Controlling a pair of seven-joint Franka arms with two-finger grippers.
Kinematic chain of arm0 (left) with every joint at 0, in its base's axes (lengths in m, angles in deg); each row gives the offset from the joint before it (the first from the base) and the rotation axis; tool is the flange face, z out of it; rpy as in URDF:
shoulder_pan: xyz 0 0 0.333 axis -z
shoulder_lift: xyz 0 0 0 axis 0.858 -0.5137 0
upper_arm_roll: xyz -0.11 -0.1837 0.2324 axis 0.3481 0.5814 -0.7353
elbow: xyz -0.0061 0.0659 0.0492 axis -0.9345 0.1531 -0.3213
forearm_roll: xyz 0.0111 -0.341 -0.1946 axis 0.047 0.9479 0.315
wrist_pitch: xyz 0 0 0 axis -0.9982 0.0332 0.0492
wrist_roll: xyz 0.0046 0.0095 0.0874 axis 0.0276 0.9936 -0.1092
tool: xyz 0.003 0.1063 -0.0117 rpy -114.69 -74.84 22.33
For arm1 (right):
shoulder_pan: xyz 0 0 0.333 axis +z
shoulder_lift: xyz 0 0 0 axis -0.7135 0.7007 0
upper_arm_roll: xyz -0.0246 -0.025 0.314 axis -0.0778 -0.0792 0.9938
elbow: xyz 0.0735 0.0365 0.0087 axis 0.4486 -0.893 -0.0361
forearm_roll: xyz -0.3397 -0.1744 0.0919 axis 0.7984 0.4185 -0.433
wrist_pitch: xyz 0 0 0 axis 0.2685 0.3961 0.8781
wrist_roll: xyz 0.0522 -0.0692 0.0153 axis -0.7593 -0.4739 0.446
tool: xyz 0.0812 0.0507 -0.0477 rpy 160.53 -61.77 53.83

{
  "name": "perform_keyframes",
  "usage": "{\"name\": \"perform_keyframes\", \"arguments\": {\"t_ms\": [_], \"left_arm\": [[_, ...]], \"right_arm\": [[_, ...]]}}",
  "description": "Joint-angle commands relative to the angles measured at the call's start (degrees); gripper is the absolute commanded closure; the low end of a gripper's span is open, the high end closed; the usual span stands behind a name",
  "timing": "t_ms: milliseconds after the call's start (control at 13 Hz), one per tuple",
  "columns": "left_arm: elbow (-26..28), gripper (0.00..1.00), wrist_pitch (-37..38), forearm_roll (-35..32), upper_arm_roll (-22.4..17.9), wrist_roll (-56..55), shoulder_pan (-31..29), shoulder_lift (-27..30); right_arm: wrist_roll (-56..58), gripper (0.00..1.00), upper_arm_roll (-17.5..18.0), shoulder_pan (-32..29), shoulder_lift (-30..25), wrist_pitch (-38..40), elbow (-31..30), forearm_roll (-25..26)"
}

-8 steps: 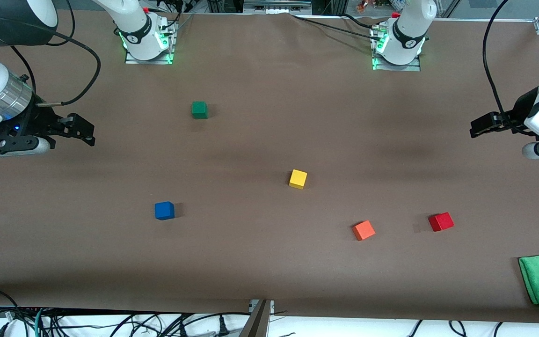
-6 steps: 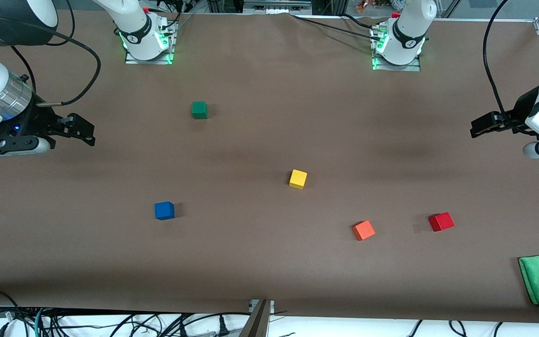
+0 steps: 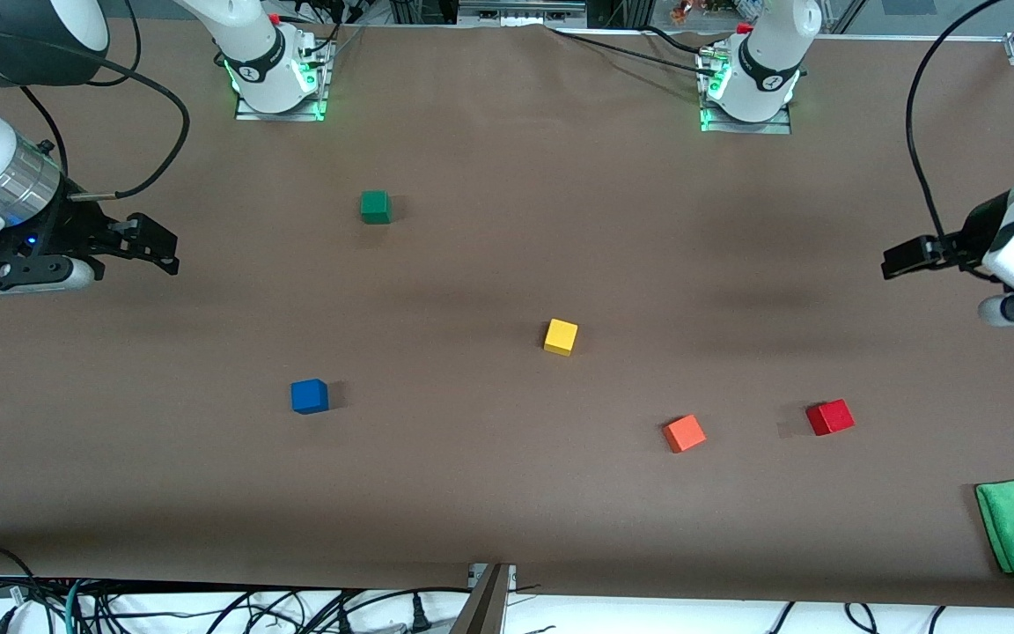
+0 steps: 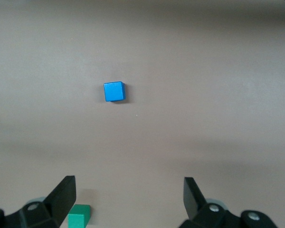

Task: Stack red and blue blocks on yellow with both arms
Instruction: 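Reach the left gripper down over the red cube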

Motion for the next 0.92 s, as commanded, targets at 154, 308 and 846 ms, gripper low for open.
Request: {"name": "perform_keyframes", "arguments": {"t_ms": [154, 308, 846], "left_arm": [[-1.8, 0.00, -7.7, 0.2, -0.7, -0.4, -2.4, -10.6], [-0.3, 0.00, -14.1, 0.2, -0.8, -0.4, -3.9, -15.2], [13.2, 0.00, -40.2, 0.2, -0.7, -0.4, -5.5, -20.2]], "right_arm": [[-0.6, 0.00, 0.3, -0.2, 0.5, 0.2, 1.1, 0.3], [-0.6, 0.00, 0.3, -0.2, 0.5, 0.2, 1.1, 0.3], [-0.6, 0.00, 0.3, -0.3, 0.6, 0.2, 1.1, 0.3]]}}
